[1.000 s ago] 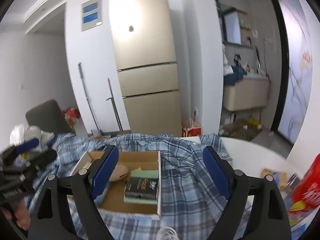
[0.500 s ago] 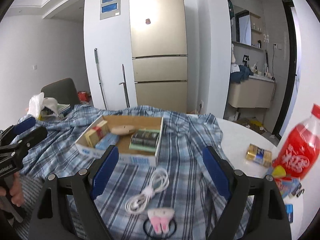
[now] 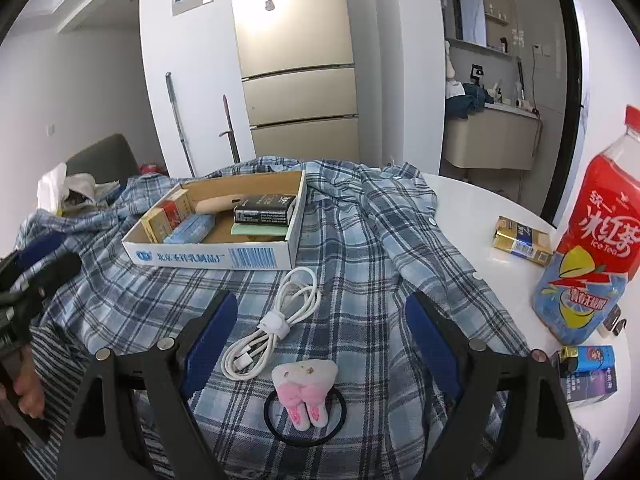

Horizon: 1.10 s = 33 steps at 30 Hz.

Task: Organize soft objects
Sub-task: 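Withdraw both grippers up and away from the cardboard box, then grasp the pink-and-white tooth plush with the right gripper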

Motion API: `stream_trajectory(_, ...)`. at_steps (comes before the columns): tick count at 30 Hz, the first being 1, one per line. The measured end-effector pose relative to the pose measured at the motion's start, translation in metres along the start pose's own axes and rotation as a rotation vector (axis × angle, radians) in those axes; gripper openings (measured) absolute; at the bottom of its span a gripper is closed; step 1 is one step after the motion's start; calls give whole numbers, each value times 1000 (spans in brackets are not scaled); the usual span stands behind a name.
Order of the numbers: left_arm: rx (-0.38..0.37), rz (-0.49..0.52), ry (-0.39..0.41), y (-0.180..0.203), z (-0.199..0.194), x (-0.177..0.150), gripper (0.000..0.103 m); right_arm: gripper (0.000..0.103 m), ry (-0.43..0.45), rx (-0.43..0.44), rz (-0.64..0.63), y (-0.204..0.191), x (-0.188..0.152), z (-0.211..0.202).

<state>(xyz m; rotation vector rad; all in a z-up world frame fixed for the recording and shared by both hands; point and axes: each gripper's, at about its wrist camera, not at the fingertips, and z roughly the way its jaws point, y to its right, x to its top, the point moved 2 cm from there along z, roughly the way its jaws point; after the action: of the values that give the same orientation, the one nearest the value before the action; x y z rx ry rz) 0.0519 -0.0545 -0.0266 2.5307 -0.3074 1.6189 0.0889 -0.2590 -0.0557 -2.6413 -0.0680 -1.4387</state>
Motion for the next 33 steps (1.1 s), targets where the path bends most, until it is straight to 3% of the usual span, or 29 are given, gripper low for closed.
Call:
stream_trajectory(14, -13, -47, -40, -10, 9, -2, 103, 85, 37, 13, 21, 2, 1, -8)
stream_trajectory(28, -25, -46, -40, -7, 8, -2, 103, 85, 30, 22, 6, -1, 2, -7)
stream_trajectory(33, -29, -45, -39, -7, 7, -3, 103, 85, -2, 69, -4, -2, 2, -4)
